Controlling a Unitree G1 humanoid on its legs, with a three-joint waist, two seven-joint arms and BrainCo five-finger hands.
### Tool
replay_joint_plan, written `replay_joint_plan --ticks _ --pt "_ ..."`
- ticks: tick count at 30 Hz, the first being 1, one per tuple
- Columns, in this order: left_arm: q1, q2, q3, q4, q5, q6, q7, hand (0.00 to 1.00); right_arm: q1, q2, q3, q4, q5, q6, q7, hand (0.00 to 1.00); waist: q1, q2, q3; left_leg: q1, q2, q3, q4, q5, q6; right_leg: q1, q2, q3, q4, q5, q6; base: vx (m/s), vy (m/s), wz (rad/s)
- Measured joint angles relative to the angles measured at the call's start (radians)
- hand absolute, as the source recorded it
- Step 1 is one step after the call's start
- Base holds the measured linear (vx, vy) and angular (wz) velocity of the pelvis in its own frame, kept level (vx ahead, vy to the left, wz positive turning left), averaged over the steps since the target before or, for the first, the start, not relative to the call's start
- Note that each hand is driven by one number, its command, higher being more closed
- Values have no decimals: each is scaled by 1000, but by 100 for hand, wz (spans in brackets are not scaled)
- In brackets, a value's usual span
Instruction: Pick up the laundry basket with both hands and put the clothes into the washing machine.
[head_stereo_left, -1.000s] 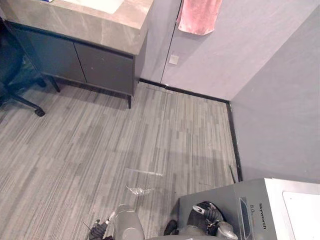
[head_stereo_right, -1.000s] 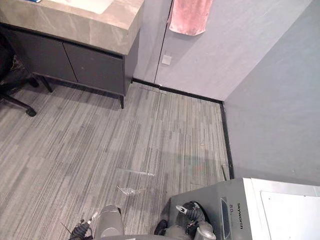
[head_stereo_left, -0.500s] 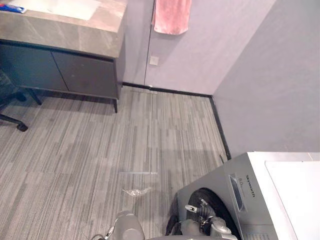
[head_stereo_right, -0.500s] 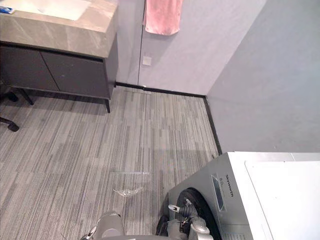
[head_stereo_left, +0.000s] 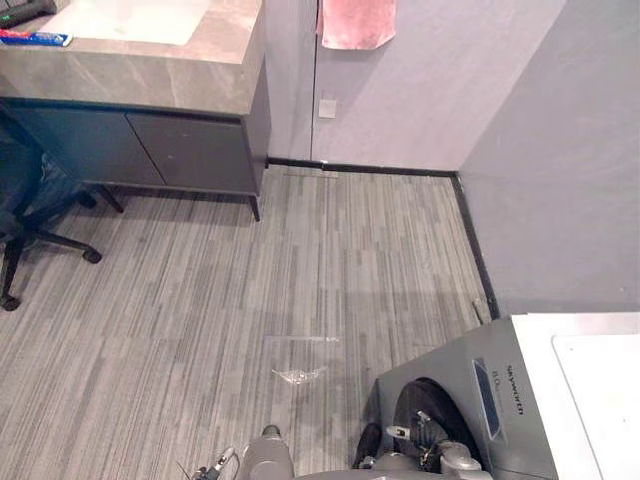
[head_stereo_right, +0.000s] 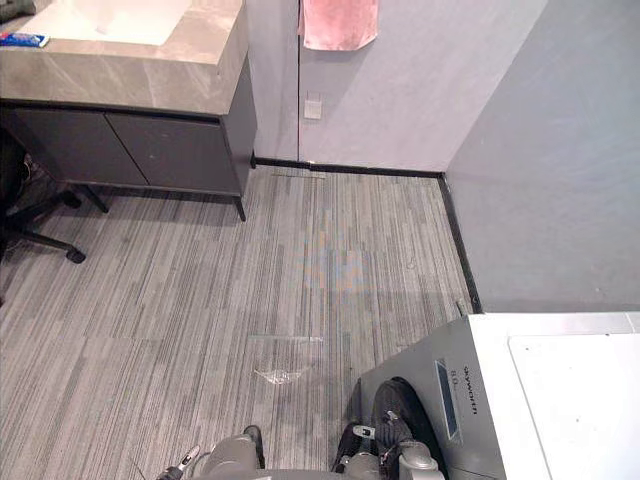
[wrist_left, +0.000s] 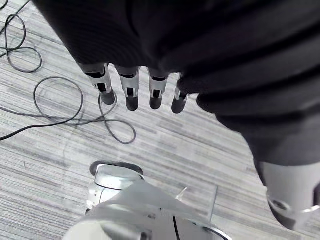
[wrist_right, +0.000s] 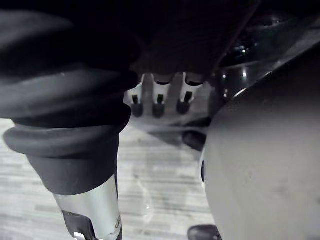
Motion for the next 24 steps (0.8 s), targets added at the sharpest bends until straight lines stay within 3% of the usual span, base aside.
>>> replay_joint_plan --ticks 5,6,16,18,22,24 --pt "4 4 2 2 3 0 0 0 13 -1 -12 0 -7 2 0 0 -1 -7 -6 36 -17 36 -51 11 9 -3 -17 35 -1 5 2 -63 23 -14" --pt "11 1 33 8 2 0 1 0 38 -3 -15 15 -7 12 0 0 -7 -16 -62 168 -121 91 -307 117 43 -13 -68 73 -13 23 17 0 0 0" --pt "6 3 26 6 -10 -3 10 0 37 -11 -15 6 -6 1 -2 0 -25 -15 -62 130 -120 79 -278 109 50 -31 -78 66 -11 13 27 -29 -18 5" --pt "-19 3 14 0 -32 -9 20 0 37 -24 -17 -7 2 -2 -5 0 -27 -10 -54 45 -106 63 -170 60 54 -55 -84 47 -6 7 32 -37 -18 26" --pt "-39 10 -92 -1 -40 -21 24 0 40 -41 -53 -23 26 -6 -21 0 -27 36 -18 -45 -84 15 46 -72 75 -49 -106 -8 90 -64 71 13 79 40" --pt "-36 23 -140 6 -40 -25 24 0 54 -52 -62 -47 35 -10 -25 0 -23 38 -4 -17 -92 13 114 -145 96 -87 -176 -8 336 -154 103 100 111 25"
